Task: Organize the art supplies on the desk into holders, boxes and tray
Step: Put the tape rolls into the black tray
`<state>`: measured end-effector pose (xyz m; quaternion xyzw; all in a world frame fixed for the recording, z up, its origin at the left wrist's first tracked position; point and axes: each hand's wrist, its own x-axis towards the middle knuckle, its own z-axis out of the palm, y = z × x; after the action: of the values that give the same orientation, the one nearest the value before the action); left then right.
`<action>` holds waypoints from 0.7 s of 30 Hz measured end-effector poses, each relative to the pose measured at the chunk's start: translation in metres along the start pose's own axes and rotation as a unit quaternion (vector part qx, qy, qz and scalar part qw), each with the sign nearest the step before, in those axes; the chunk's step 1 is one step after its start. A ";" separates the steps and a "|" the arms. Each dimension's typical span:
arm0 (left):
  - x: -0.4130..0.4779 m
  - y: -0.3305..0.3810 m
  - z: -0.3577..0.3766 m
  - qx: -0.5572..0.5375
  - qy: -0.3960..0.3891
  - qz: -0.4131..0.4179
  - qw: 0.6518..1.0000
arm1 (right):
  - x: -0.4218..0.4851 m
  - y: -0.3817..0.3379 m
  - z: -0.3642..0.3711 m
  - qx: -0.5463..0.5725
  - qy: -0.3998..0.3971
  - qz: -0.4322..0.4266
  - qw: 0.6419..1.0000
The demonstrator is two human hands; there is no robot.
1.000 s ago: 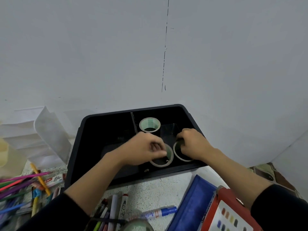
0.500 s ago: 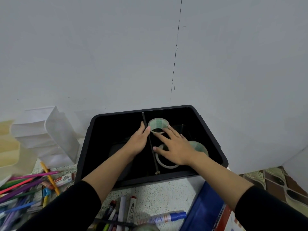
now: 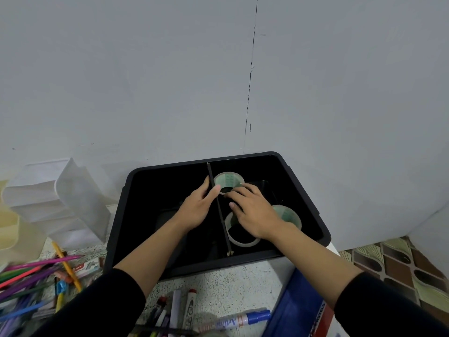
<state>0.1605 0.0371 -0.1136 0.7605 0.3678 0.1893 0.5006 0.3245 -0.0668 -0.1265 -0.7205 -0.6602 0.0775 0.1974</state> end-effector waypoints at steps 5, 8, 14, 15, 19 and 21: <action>0.004 -0.009 -0.008 0.011 -0.008 -0.015 1.000 | -0.003 0.000 -0.013 0.035 0.008 0.029 0.999; 0.014 -0.029 -0.012 0.010 -0.015 -0.014 1.000 | 0.000 -0.003 -0.022 -0.023 -0.015 0.019 0.999; -0.001 -0.015 -0.007 0.021 -0.019 -0.006 1.000 | 0.019 -0.001 -0.012 0.001 -0.049 0.003 0.999; -0.004 -0.012 -0.005 0.023 -0.015 -0.008 1.000 | 0.018 -0.001 -0.011 0.027 -0.045 -0.001 0.999; -0.003 -0.009 0.000 0.027 0.000 0.001 1.000 | 0.014 -0.001 -0.018 0.068 -0.046 -0.003 0.997; -0.001 -0.009 0.001 0.044 -0.002 0.006 0.999 | 0.012 -0.002 -0.024 0.065 -0.063 0.023 0.996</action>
<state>0.1568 0.0380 -0.1220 0.7842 0.3707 0.1745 0.4660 0.3330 -0.0595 -0.1026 -0.7148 -0.6484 0.1696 0.1997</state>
